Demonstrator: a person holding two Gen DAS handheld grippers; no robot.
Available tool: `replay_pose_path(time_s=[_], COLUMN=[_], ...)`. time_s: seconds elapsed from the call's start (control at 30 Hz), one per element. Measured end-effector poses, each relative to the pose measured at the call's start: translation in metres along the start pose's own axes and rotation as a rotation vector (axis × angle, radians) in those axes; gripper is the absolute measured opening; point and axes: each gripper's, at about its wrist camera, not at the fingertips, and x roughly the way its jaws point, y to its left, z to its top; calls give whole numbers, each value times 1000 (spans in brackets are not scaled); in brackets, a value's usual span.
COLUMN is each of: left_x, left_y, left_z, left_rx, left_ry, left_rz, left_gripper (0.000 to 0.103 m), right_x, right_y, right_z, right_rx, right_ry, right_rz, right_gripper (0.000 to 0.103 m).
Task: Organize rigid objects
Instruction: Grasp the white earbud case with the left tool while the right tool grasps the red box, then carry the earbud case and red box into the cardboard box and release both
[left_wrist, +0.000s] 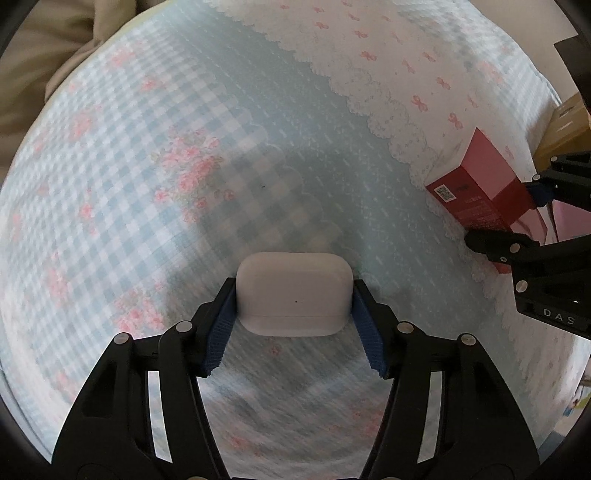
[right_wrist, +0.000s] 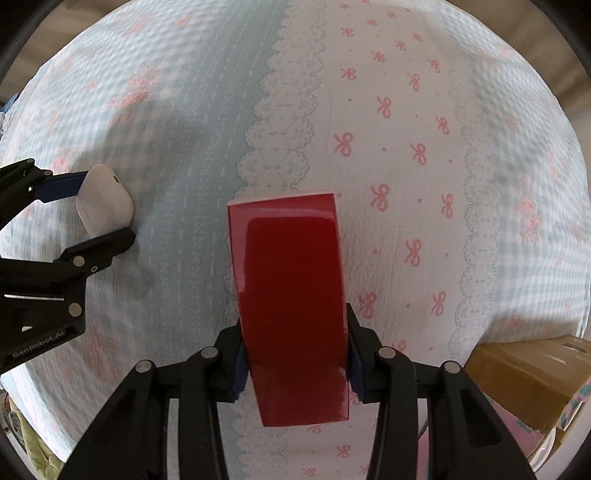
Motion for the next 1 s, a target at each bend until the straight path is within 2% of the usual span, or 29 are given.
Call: replay_pose_path(time_s=[0.33, 0.5, 0.77, 1.0], left_x=[-55, -95, -161, -238], left_y=[15, 15, -8, -38], left_z=[-6, -15, -48, -79], left_rx=[-59, -85, -122, -156], left_ry=[-69, -123, -195, -270], left_rz=[-1, 4, 16, 9], left_gripper=[57, 57, 57, 57], right_x=[-31, -63, -134, -190], right_y=[-13, -14, -12, 2], right_z=[-12, -23, -61, -101], right_rx=[35, 52, 108, 144], right_ry=[-25, -78, -174, -226], right_rz=[49, 72, 155, 228], right_gripper=[38, 38, 38, 38])
